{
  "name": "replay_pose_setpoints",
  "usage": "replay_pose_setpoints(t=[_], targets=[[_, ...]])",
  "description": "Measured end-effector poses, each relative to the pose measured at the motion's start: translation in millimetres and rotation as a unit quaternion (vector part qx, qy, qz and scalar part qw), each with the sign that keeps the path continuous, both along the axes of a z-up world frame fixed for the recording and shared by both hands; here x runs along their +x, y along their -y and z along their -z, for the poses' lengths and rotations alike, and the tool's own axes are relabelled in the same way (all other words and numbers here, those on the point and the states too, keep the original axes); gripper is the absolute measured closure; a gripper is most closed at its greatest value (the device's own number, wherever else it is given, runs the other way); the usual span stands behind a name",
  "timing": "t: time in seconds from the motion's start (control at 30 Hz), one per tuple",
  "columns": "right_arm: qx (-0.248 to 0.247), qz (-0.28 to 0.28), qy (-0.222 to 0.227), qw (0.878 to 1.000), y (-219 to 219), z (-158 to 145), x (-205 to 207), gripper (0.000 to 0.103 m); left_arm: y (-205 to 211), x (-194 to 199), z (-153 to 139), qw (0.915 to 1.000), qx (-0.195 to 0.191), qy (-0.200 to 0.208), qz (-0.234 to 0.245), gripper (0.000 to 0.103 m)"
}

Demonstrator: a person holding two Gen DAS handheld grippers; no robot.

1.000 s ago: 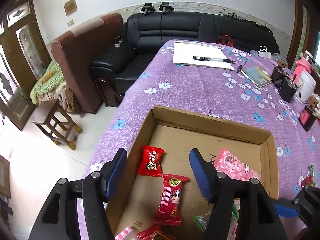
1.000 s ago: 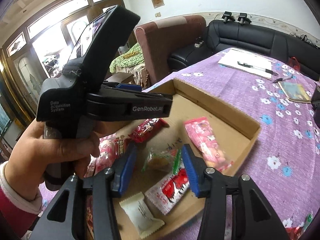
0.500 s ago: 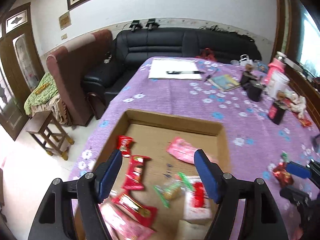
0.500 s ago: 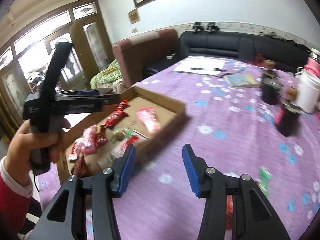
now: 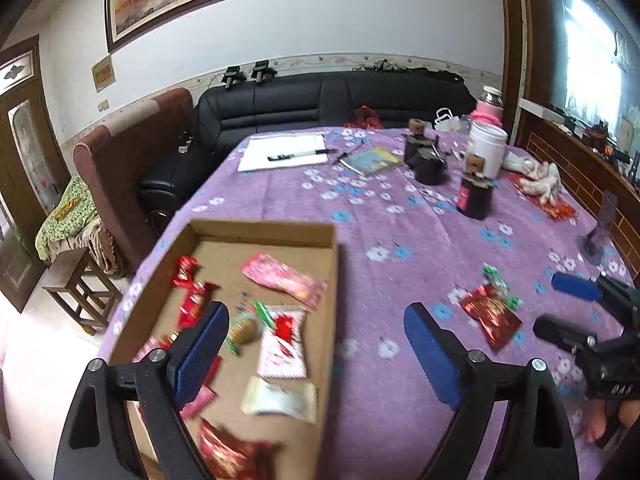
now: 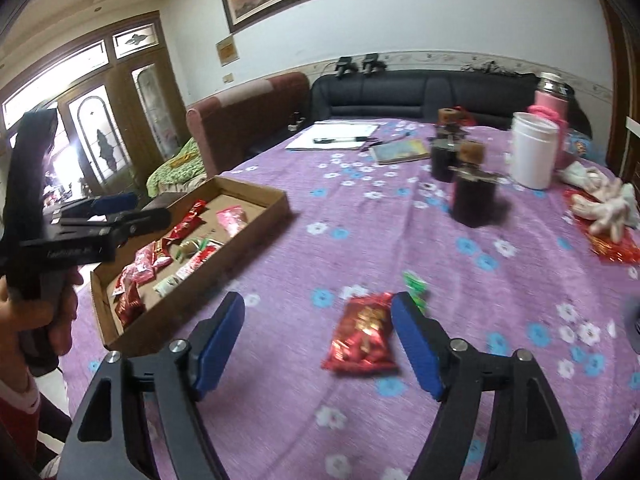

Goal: Organize snacks
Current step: 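Withdraw both open tools from the tray toward the red-gold bag and green sweet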

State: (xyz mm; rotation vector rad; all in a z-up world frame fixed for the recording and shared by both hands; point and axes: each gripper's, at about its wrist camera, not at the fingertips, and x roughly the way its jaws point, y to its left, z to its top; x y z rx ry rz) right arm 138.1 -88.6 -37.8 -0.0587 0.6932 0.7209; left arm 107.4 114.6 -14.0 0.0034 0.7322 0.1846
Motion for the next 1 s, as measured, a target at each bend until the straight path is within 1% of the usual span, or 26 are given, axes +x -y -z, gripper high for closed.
replay_pose_setpoints(t=[0.03,0.07,0.13,0.17,0.33,0.47,0.8,0.93,1.0], targets=[[-0.004,0.006,0.002,1.0,6.2,-0.1,-1.5,0.025,7.7,-2.4,3.5,1.0,0.0,-0.003,0.005,0.01],[-0.006,0.01,0.003,1.0,9.4,0.6,-2.4,0.019,13.4,-4.8,6.8,1.0,0.001,-0.005,0.008,0.01],[-0.007,0.018,0.008,1.0,21.6,0.6,-4.4,0.016,25.4,-8.1,14.1,0.9998,0.004,-0.013,0.013,0.01],[-0.004,0.019,0.009,1.0,27.2,0.9,-4.6,0.016,30.0,-9.5,17.2,0.9998,0.003,-0.016,0.015,0.01],[-0.011,0.031,0.002,0.999,46.9,6.5,4.9,0.016,50.0,-15.2,34.3,0.9991,-0.003,-0.039,0.019,0.01],[-0.021,0.041,0.002,0.999,55.5,11.6,13.3,0.016,64.2,-15.5,44.2,0.9983,0.004,-0.051,0.027,0.01],[-0.035,0.026,0.001,0.999,58.2,22.2,31.7,0.016,77.6,-8.8,51.6,0.9974,0.011,-0.065,0.03,0.01],[-0.039,0.01,0.001,0.999,50.8,22.8,37.5,0.022,79.9,-7.3,54.4,0.997,0.017,-0.069,0.03,0.01],[-0.04,0.001,-0.001,0.999,46.3,23.8,39.5,0.026,80.4,-7.1,55.7,0.9969,0.017,-0.071,0.03,0.01]])
